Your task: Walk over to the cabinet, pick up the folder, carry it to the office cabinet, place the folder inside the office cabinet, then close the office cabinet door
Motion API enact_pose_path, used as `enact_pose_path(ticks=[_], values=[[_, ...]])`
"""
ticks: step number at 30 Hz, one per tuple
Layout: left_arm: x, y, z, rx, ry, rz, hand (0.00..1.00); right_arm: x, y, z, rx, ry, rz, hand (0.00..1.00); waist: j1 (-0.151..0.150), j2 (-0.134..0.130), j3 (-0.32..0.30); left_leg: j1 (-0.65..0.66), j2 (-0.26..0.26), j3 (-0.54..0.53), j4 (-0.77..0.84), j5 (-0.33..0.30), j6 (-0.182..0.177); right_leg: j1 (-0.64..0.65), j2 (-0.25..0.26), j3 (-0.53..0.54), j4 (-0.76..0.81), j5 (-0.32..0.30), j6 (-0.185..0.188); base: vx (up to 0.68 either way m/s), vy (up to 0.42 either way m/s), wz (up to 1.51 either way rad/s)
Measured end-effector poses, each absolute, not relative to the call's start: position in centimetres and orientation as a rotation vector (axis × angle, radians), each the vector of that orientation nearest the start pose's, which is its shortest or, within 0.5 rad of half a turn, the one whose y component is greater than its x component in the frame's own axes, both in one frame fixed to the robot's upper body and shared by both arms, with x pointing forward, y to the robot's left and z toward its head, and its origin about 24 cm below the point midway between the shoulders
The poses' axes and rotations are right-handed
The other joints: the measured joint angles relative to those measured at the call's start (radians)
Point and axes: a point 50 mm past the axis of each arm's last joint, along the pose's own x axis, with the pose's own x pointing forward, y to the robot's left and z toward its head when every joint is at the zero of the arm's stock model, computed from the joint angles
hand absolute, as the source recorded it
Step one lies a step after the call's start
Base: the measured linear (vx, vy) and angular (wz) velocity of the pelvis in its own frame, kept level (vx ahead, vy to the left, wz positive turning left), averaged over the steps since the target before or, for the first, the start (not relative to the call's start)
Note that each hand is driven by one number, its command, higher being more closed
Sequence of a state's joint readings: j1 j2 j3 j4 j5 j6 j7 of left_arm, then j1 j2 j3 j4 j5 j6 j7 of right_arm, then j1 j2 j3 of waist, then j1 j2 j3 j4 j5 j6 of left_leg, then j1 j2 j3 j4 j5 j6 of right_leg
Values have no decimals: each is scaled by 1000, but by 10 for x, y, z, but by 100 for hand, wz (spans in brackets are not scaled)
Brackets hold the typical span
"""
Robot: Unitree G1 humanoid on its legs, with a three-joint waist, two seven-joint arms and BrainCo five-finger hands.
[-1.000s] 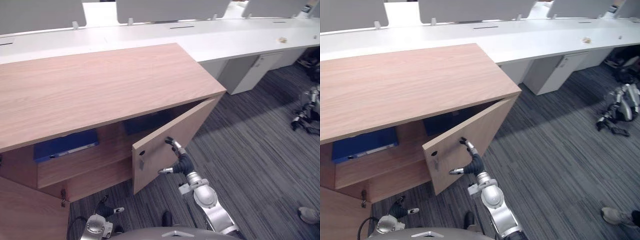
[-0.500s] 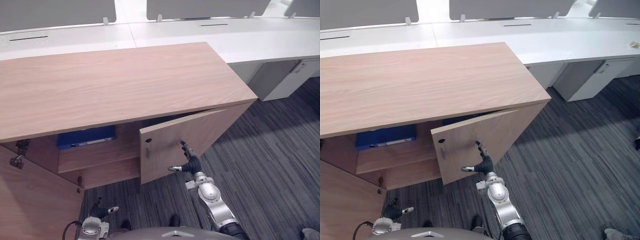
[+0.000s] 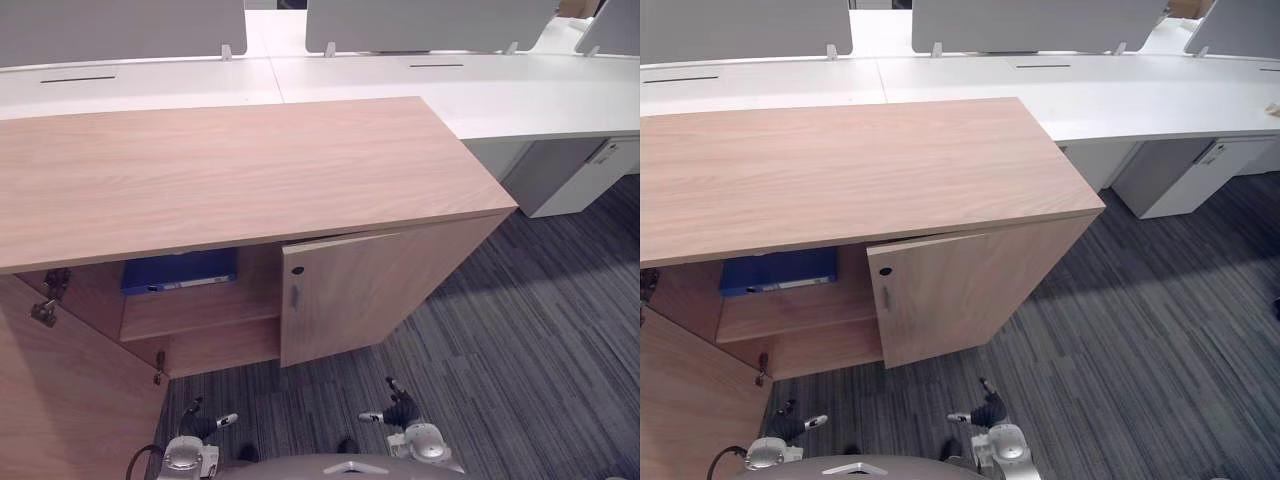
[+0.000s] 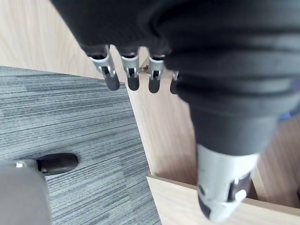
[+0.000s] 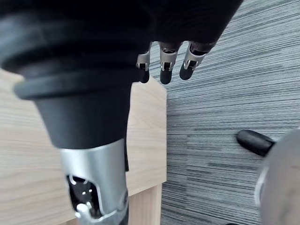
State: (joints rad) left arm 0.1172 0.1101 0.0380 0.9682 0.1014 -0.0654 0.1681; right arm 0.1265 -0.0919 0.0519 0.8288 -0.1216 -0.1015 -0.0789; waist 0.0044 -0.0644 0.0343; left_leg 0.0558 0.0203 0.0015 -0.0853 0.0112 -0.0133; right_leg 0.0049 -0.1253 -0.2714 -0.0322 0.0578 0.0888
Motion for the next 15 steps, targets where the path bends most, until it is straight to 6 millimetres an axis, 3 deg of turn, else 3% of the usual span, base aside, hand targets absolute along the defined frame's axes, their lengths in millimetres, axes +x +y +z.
enact_pose_path(ticks=[6, 15], values=[[101, 206, -153, 235, 1012, 212, 0, 114, -190, -147, -229, 934, -104, 0, -4, -5, -4, 7, 0, 19, -1, 5, 0, 0, -1, 15, 0, -4, 1, -60, 0, -5], [99, 207, -154, 223, 1027, 226, 0, 107, -202, -152, -181, 1001, -199, 0, -14, 1, 6, 20, -2, 63, -1, -5, -3, -9, 2, 68, -4, 4, 3, -20, 5, -14]])
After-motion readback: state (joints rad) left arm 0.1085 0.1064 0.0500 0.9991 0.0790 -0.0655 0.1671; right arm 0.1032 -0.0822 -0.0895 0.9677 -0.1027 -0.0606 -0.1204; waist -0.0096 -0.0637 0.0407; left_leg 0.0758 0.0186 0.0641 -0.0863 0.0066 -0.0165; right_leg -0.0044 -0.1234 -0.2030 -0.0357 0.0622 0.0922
